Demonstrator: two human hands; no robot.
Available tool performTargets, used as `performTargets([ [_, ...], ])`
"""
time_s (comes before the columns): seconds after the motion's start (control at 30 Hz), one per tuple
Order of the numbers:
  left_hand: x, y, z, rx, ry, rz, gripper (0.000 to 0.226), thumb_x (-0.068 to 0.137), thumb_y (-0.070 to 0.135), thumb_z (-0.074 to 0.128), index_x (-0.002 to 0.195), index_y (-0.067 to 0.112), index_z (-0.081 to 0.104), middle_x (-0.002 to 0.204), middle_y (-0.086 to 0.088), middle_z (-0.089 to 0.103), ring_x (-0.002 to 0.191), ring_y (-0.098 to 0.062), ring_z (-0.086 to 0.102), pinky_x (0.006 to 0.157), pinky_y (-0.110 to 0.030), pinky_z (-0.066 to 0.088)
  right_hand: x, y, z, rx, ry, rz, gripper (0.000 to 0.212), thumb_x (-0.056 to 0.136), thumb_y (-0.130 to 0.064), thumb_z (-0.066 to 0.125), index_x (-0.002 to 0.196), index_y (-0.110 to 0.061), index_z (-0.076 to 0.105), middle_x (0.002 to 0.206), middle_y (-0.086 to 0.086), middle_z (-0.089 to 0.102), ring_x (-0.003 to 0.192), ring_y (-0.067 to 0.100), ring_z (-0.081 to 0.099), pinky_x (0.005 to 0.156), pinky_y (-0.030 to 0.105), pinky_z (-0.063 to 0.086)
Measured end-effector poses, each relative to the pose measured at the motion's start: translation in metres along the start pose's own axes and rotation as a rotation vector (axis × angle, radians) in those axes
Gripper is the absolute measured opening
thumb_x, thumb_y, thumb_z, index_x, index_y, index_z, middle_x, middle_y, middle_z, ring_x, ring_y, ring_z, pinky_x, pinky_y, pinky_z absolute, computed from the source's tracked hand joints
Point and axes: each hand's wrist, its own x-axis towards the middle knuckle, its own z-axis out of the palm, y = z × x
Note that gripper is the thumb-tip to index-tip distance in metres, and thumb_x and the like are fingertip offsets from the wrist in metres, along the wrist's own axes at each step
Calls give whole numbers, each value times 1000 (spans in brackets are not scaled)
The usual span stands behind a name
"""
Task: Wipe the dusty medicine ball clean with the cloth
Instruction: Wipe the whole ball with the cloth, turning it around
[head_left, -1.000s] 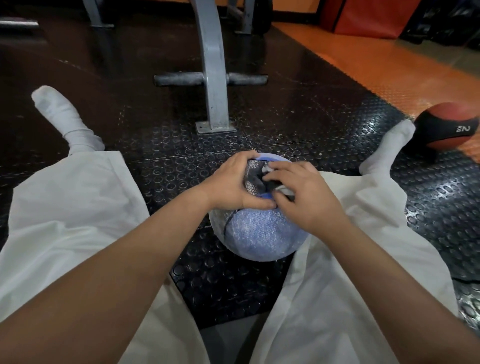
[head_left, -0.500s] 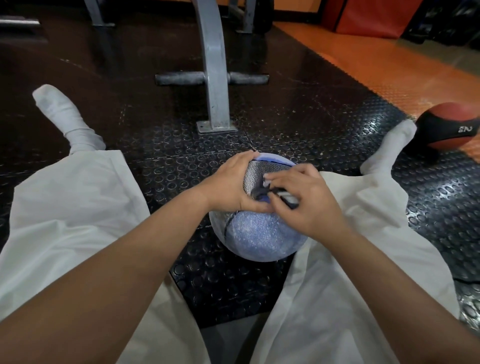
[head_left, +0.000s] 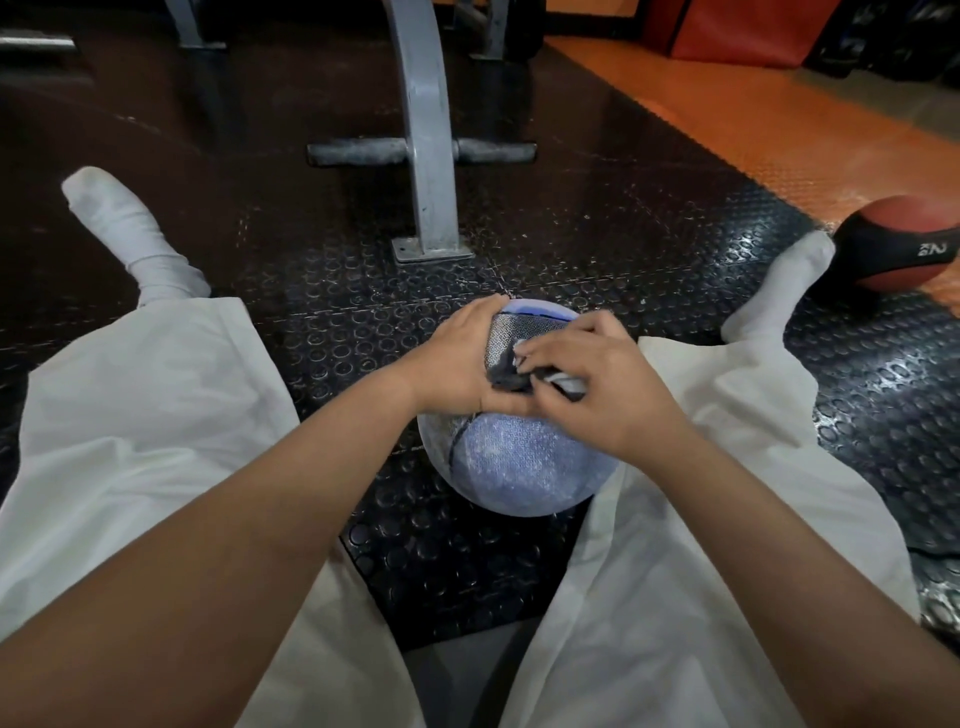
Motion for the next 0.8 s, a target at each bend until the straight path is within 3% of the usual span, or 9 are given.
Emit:
performTargets([
  [0.1, -2, 0, 7, -38, 31, 4, 131, 58, 56, 84, 156, 19, 4, 162, 6, 4, 149, -14, 5, 122, -37, 13, 22, 4, -2, 6, -19, 141, 24, 77, -19, 57, 93, -15, 74, 91, -4, 72, 93, 19, 46, 84, 39, 47],
  [0.27, 1, -7, 2, -78, 17, -35, 148, 37, 80, 76, 156, 23, 10, 158, 11, 13, 146, -12, 17, 121, -37, 20, 47, 2, 7, -119, -64, 224, 22, 82, -19, 58, 98, -15, 72, 91, -1, 71, 98, 19, 44, 90, 43, 43],
  [0.37, 4, -7, -7, -133, -26, -51, 132, 54, 54, 89, 155, 20, 11, 157, 5, 17, 144, -15, 24, 120, -37, 25, 24, -6, 12, -41, 32, 212, 26, 76, -23, 56, 95, -19, 73, 88, -3, 70, 92, 17, 42, 83, 37, 45],
  [0.43, 4, -3, -11, -60, -45, -32, 123, 65, 43, 86, 154, 14, 8, 159, -2, 14, 145, -18, 19, 120, -36, 21, 9, -11, 11, -46, 58, 128, 29, 74, -27, 52, 90, -19, 74, 91, -5, 72, 89, 19, 45, 77, 36, 47],
  [0.53, 3, -3, -10, -36, -71, -37, 128, 61, 46, 86, 155, 16, 4, 161, 0, 7, 148, -18, 12, 121, -37, 17, 4, -8, 4, -43, 43, 44, 32, 73, -30, 49, 87, -17, 75, 91, -7, 73, 83, 24, 50, 72, 34, 48],
  [0.63, -1, -5, -1, -48, -69, -19, 134, 58, 49, 87, 156, 21, 0, 162, 7, 1, 149, -16, 6, 122, -35, 13, 24, -2, 1, -54, 31, 147, 26, 76, -27, 54, 91, -20, 75, 85, -3, 72, 87, 19, 46, 76, 39, 48],
  [0.73, -3, -3, 1, -26, -44, -3, 138, 55, 55, 85, 156, 19, -1, 161, 6, 4, 147, -14, 7, 118, -26, 9, 45, 7, 7, -159, -15, 208, 23, 81, -22, 59, 98, -17, 73, 89, 0, 72, 93, 21, 46, 83, 42, 46],
  [0.8, -2, -4, -2, -71, -43, -21, 142, 45, 65, 83, 156, 21, 4, 159, 6, 12, 146, -15, 15, 122, -32, 14, 45, 5, 10, -162, 0, 194, 27, 80, -26, 56, 99, -17, 73, 90, -1, 72, 92, 21, 45, 82, 41, 45],
])
